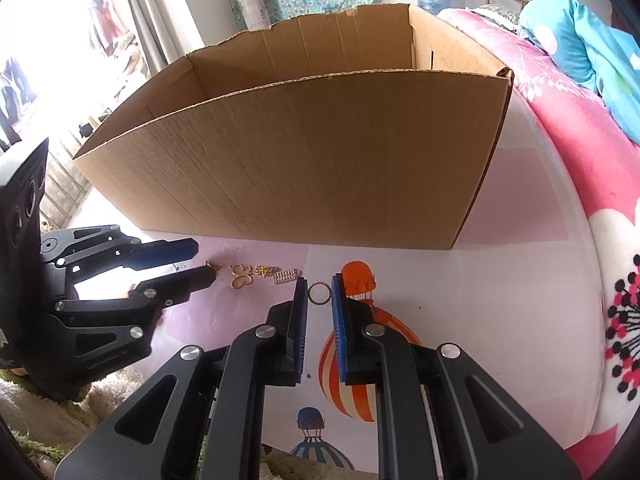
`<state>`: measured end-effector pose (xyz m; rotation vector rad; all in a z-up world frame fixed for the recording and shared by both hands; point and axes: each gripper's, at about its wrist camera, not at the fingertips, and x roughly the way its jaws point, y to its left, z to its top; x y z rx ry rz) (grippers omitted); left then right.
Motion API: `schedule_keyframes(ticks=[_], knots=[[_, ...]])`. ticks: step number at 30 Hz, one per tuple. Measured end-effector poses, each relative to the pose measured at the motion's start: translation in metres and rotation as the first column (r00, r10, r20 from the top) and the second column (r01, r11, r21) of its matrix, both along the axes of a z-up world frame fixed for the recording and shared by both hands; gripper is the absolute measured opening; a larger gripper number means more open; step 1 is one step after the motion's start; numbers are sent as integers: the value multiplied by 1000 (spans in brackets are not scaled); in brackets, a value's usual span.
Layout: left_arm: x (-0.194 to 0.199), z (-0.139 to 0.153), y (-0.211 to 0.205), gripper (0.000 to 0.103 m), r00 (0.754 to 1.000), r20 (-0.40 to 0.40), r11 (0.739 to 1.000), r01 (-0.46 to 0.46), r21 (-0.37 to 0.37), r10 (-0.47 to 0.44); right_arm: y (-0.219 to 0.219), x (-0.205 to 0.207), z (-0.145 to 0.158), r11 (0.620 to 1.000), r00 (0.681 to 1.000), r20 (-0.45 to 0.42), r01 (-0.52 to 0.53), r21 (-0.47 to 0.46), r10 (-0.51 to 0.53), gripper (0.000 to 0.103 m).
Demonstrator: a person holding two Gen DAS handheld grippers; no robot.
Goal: Organize jewelry
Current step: 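Close the right tool on a gold ring while the left tool closes on the gold butterfly charm, then carry both held charms up over the cardboard box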
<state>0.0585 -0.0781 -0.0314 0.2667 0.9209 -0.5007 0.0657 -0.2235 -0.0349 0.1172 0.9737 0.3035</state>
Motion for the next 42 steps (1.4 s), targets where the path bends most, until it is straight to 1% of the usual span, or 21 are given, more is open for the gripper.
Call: schedule_keyframes(ticks=[2,3,5,9,18,22,25,27,31,35,37,39,42], knots=[[1,-4,-3,24,1000,-2,1000,4,24,-4,-1,1,0,1000,1000,1,0,0,0,12],[1,-5,-2,23,1000,3,1000,3,22,-3,-1,1,1,1000,1000,3,0,0,0,12],[3,-5,-3,13,1000,-1,1000,4,17,-4,-2,1,0,1000,1000,6,2,0,-2,12],[2,-5,-4,12,1000,13,999,21,32,-21,-3,1,-1,1000,1000,5,7,5,-7,12],[0,-4,-5,12,999,16,999,29,27,-29,-3,1,-1,1000,1000,9,9,7,-9,12],[-5,3,-3,12,999,32,999,33,27,-34,-2,-2,3,1000,1000,18,7,8,-8,12],[-10,13,1,12,998,47,999,39,9,-39,-1,-7,10,1000,999,35,3,12,-3,12],[-15,24,4,12,997,57,999,47,-16,-46,-1,-9,16,1000,999,50,-2,13,1,12],[-24,52,14,12,995,84,994,67,-90,-60,0,-15,36,1000,995,94,-16,21,14,12],[-29,86,23,12,988,137,983,88,-164,-65,-1,-21,66,998,987,157,-34,50,26,12],[-29,102,27,12,983,172,976,95,-197,-61,-3,-21,87,997,978,208,-47,59,34,12],[-23,120,33,12,977,205,967,100,-235,-52,-4,-19,103,996,967,253,-61,70,42,12],[-4,130,33,12,976,215,965,80,-249,-26,-5,-6,121,992,948,311,-92,83,62,12]])
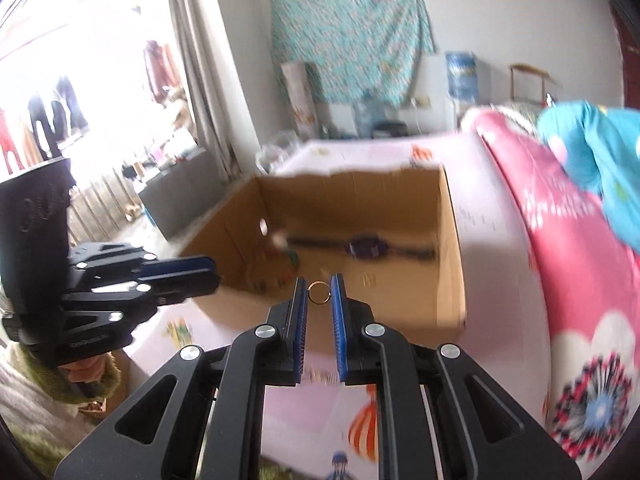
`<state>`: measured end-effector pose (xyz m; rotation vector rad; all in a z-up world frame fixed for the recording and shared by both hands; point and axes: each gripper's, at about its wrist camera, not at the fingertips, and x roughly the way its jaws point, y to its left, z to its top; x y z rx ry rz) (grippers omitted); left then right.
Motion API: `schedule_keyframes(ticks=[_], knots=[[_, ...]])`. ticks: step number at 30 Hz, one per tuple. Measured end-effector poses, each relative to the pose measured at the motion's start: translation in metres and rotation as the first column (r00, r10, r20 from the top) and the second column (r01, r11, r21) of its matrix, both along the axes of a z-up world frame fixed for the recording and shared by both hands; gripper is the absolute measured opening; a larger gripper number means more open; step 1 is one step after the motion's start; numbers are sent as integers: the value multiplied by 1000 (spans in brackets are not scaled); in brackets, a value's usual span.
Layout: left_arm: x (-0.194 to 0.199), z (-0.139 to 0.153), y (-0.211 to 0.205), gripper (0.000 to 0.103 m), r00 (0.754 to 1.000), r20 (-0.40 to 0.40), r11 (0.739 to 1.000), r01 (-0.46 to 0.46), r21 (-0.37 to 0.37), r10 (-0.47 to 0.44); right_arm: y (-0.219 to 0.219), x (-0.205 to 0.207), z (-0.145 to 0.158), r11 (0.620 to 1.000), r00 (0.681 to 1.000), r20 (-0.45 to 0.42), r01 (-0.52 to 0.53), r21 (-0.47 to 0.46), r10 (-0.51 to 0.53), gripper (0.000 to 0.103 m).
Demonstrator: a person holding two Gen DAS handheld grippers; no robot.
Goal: Organize jewelry
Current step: 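Carry both held charms up over the cardboard box, then open both tools to drop the charms into the box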
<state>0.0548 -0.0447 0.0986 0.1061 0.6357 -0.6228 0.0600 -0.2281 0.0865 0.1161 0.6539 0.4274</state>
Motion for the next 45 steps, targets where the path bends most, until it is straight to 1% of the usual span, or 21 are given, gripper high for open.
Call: schedule_keyframes(ticks=[3,5,6,10,12,14,18,20,24,25,28,30,33,35,37,39,43,45], knots=[[28,-5,-4,12,999,-19,999,-41,28,41,6,26,4,1000,1000,13,-7,-19,7,12],[48,-16,-5,12,996,-63,998,-55,40,57,8,46,-1,1000,1000,-29,-11,-11,11,12],[57,-22,-8,12,995,-78,997,-63,50,67,11,61,-8,1000,998,-64,-9,-16,8,12],[87,-50,-17,12,979,-184,991,-71,110,91,26,93,-34,995,986,-167,-3,-97,-13,12],[94,-61,-19,12,971,-220,990,-72,124,99,32,104,-49,992,975,-223,-10,-127,-19,12],[99,-69,-20,12,965,-237,987,-82,140,114,35,111,-58,989,967,-255,-12,-147,-26,12],[103,-76,-20,13,955,-265,986,-102,132,135,36,112,-65,987,959,-281,-7,-162,-40,13],[104,-77,-18,21,952,-267,984,-117,138,150,33,114,-66,987,957,-287,-1,-158,-45,13],[107,-77,-16,29,951,-262,981,-130,141,164,28,115,-68,990,953,-297,16,-138,-57,14],[108,-77,-16,32,952,-259,981,-132,144,166,26,115,-68,991,953,-297,21,-132,-59,17],[108,-76,-17,34,953,-251,980,-135,148,169,24,114,-67,993,954,-292,31,-117,-64,25],[107,-76,-17,37,955,-243,979,-139,149,173,24,113,-65,994,957,-285,31,-102,-59,26],[104,-72,-17,43,957,-231,979,-143,145,174,23,109,-60,995,960,-271,40,-89,-63,32],[100,-67,-18,50,962,-212,980,-144,138,171,21,106,-56,996,963,-259,51,-72,-68,43],[96,-63,-18,53,967,-191,980,-143,135,168,19,104,-52,996,966,-246,60,-63,-73,45],[92,-57,-19,58,972,-165,980,-147,135,168,17,101,-48,996,968,-237,66,-56,-77,45],[83,-46,-18,67,976,-127,979,-159,126,175,12,95,-41,996,970,-224,83,-37,-89,53],[78,-41,-17,69,977,-106,978,-170,122,183,12,92,-37,996,973,-212,90,-30,-94,54]])
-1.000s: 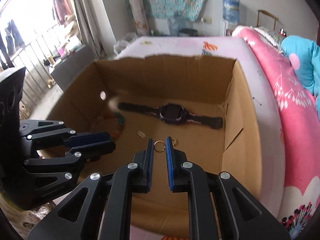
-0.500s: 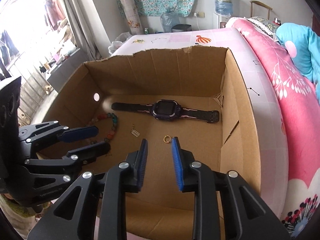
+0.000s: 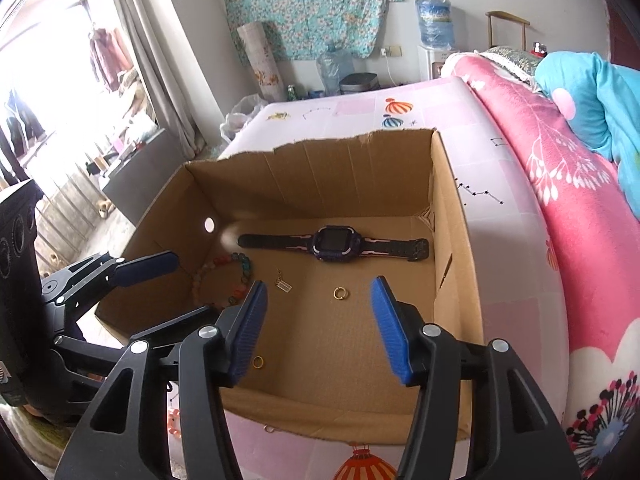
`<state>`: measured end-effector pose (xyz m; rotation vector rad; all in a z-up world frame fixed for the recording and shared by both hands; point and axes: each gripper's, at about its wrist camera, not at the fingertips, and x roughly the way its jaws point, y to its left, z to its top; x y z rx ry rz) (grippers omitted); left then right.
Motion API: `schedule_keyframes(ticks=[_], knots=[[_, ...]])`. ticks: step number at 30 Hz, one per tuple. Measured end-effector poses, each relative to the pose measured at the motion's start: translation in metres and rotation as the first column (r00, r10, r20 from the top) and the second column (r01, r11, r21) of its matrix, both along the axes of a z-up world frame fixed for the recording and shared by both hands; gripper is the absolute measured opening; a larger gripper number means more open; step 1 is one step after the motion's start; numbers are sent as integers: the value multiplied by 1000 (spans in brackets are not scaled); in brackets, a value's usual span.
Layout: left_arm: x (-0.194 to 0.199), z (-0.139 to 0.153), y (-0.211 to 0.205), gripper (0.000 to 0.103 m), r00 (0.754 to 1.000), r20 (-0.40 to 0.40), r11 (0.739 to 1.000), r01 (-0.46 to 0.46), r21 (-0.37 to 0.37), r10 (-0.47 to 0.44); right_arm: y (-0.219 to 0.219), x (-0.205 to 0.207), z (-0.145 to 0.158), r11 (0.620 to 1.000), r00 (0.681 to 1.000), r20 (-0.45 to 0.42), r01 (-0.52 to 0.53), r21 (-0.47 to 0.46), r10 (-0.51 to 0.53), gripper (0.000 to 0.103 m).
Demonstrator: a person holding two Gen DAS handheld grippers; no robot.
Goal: Organize jewelry
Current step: 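Open both tools to drop the charms into the box, then withdraw both tools from the box back to the remaining gold charms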
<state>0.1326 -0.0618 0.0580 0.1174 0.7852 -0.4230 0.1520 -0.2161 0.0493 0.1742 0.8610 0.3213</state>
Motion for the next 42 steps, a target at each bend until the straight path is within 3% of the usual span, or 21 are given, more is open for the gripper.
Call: schedule_keyframes(ticks=[5,17,25,29,38,42], knots=[[-15,12,5,76,999,39,1000,-16,-6,16,-2,-12,14,1000,999,45,19,20,-19,68],[-65,37,21,84,992,125,999,-30,-26,33,-13,-66,58,996,974,214,67,65,-79,91],[-96,37,27,85,990,139,999,15,-48,-9,-16,-105,67,994,951,289,106,23,-109,96],[-106,29,25,86,991,129,998,34,-46,-28,-17,-117,63,992,951,289,122,-16,-112,96],[-116,0,18,86,997,64,998,52,-27,-50,-19,-129,37,985,970,202,156,-75,-138,96],[-119,-10,12,86,997,44,998,60,-3,-60,-20,-131,22,963,965,189,215,-164,-183,96]])
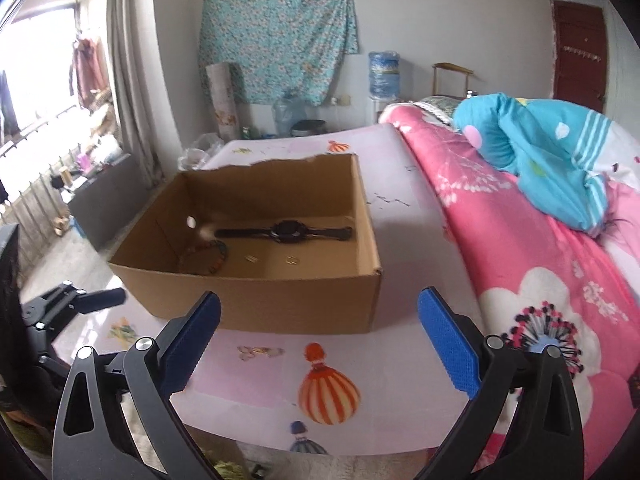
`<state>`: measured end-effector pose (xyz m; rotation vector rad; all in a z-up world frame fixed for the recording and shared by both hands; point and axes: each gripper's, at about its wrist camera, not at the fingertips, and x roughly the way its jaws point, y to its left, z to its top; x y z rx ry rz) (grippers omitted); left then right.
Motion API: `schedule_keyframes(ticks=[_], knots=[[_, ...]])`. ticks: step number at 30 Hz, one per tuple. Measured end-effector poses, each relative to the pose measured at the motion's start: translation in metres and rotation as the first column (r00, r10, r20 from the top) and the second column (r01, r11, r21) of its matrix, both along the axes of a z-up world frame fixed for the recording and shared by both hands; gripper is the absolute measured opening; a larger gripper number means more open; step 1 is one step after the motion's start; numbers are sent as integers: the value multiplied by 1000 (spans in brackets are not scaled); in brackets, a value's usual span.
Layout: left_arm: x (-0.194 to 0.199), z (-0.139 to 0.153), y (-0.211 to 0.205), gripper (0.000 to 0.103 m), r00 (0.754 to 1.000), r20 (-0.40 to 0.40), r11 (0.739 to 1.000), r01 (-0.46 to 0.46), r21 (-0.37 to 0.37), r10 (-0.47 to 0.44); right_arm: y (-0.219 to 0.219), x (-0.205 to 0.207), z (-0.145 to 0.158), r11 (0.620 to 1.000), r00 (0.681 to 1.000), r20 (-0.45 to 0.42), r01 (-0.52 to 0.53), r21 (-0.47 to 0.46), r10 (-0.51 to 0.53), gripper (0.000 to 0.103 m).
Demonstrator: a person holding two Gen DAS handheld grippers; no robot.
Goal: Organize jewelry
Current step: 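Withdraw both tools from the box back to the remaining gold charms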
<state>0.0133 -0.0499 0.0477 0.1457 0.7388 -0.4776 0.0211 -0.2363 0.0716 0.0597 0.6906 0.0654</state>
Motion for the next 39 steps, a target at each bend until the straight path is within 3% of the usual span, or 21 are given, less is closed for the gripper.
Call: schedule_keyframes(ticks=[6,12,15,21,30,39], knots=[[5,-11,-4,86,999,-32,1000,5,8,-5,0,-3,-13,994,999,-1,49,-97,-50,96],[8,-20,-10,86,999,-37,999,13,35,-12,-10,-1,-24,990,997,-15,69,-126,-71,96],[9,-26,-14,86,998,-59,999,18,32,-16,-17,1,-31,993,997,-41,64,-95,-69,96],[12,-40,-20,86,997,-73,999,12,52,-9,-30,12,-57,998,988,-151,36,56,-28,96],[26,-52,-28,85,998,-66,998,15,54,-12,-27,28,-85,990,970,-241,5,138,29,96],[38,-67,-50,51,993,-109,996,60,62,-54,-23,37,-102,978,966,-250,-8,210,62,96]])
